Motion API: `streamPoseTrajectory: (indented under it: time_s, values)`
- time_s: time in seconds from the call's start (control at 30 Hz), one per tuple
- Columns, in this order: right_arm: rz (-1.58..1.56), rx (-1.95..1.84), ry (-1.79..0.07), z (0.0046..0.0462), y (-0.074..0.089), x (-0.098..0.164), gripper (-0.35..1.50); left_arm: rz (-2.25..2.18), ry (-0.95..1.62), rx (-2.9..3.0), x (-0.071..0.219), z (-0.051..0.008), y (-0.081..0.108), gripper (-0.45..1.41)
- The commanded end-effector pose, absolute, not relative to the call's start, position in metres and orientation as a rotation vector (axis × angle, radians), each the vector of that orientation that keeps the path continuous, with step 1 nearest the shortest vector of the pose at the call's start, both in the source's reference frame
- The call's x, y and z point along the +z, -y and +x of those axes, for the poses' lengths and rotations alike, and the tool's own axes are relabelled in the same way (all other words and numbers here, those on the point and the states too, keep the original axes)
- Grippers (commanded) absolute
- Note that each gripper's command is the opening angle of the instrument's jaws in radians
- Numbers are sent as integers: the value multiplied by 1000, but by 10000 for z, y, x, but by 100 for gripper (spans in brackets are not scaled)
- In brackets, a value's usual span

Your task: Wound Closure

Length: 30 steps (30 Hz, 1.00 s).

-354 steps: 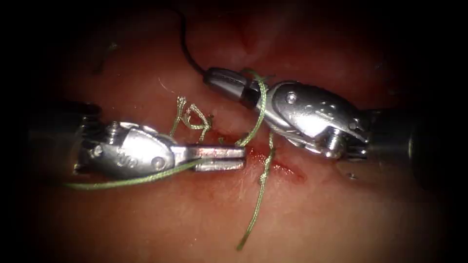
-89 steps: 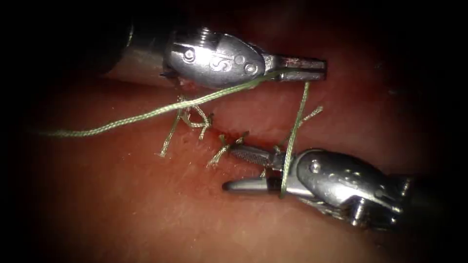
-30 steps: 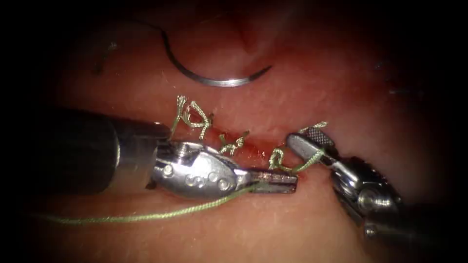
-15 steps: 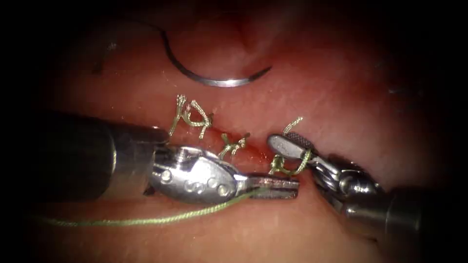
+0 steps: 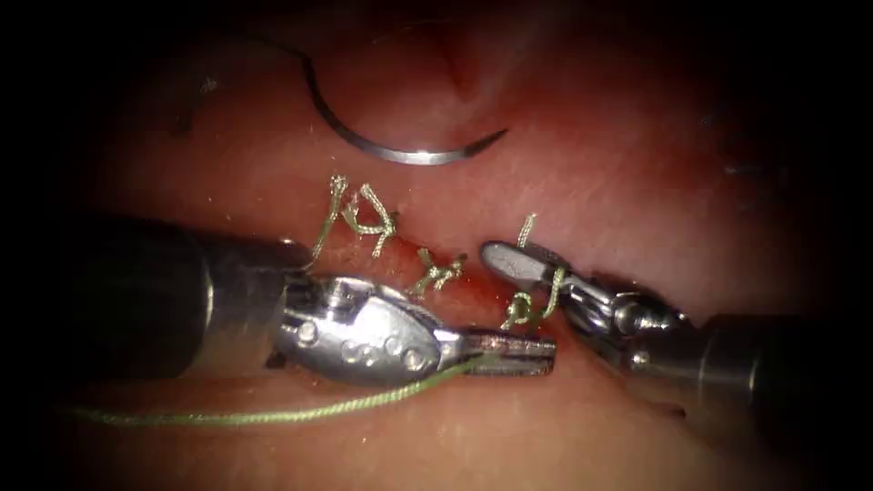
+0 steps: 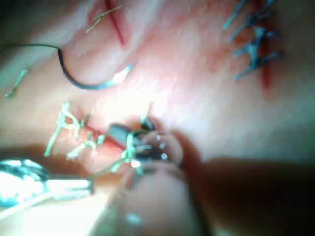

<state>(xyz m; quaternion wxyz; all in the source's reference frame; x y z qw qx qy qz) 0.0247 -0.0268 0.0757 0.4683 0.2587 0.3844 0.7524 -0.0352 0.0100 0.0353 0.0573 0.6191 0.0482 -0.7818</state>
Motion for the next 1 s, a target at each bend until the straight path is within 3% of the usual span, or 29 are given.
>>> streamPoseTrajectory:
  time_s: [0.03, 0.07, 0.13, 0.17, 0.2, 0.23, 0.57, 1.0]
  values:
    - [634, 1836, -943, 255, 271, 762, 34, 1879, -145, -2367, 359, -358, -100, -45]
    - [628, 1834, -943, 255, 270, 760, 21, 1879, -146, -2367, 359, -357, -100, -45]
    - [625, 1830, -940, 255, 268, 759, 12, 1879, -146, -2366, 359, -357, -100, -45]
    - [622, 1833, -940, 254, 268, 758, -3, 1879, -146, -2366, 359, -357, -100, -45]
    - [623, 1833, -939, 254, 267, 758, -31, 1879, -146, -2366, 358, -357, -100, -45]
    - [612, 1840, -940, 253, 267, 757, -35, 1879, -146, -2366, 358, -356, -100, -45]
    - [504, 1792, -936, 240, 259, 720, -35, 1872, -143, -2369, 359, -344, -100, -45]
    - [367, 1606, -979, 258, 269, 656, -35, 1819, -121, -2468, 398, -306, -174, -45]
